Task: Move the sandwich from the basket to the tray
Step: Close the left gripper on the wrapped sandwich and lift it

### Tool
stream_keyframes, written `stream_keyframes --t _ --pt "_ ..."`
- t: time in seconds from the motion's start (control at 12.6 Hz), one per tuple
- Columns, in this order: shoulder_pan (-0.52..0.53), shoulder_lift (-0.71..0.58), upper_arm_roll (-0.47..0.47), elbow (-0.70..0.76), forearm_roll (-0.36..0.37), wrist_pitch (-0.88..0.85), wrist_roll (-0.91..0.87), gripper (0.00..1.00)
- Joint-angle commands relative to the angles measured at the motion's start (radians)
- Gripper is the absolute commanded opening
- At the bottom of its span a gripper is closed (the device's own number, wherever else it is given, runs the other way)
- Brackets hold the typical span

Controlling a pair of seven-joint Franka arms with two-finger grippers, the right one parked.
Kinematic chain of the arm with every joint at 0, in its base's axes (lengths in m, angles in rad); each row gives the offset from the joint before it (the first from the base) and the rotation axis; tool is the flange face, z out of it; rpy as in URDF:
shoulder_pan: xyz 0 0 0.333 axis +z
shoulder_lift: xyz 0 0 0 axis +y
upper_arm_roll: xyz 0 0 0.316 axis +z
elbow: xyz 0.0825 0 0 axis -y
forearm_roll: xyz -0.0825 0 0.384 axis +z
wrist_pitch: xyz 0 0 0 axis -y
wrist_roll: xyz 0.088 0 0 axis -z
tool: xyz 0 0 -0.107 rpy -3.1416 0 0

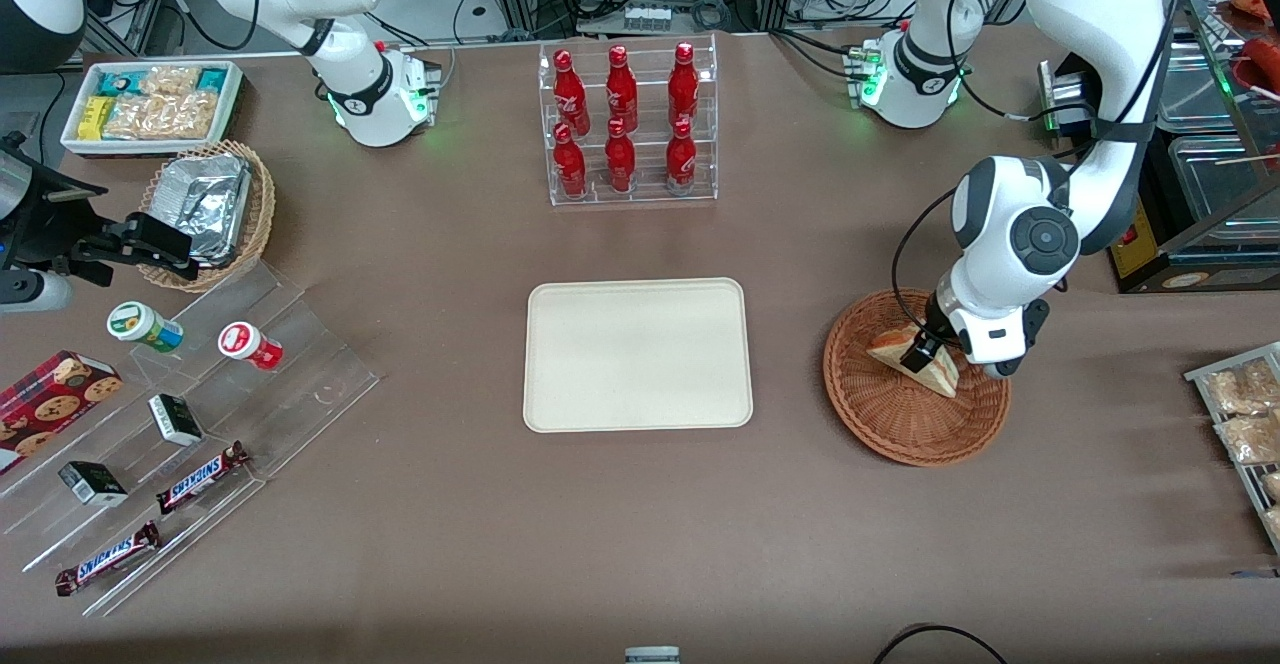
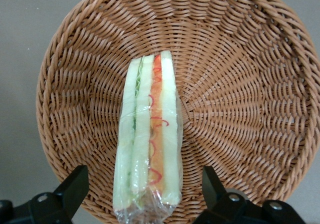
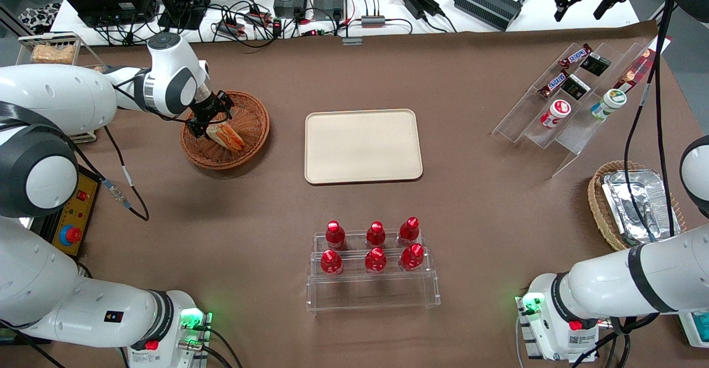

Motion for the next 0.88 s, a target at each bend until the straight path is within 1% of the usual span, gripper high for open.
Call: stream_keyframes --t 0.0,0.08,0.16,0.24,0.48,0.56,0.64,0.8 --pt "-0.01 -0.001 0.004 -0.014 -0.003 0.019 -0.021 0.78" --pt "-0.01 0.002 0.004 -0.013 -0.003 0.018 -0.033 0.38" --pt "-0.01 0.004 0.004 -0.008 -0.003 0.018 -0.037 0.05" --pt "-0.008 0.01 0.004 -0.003 -0.002 0.016 -0.035 0.0" --pt "-0.007 0.009 0.005 0.018 0.002 0.004 -0.029 0.0" --pt "-0.007 0.006 0.005 0.039 0.003 -0.026 -0.024 0.0" --pt "-0.007 0.003 0.005 0.085 0.014 -0.104 -0.017 0.0" --pt "-0.008 0.001 0.005 0.218 0.034 -0.315 0.029 0.0"
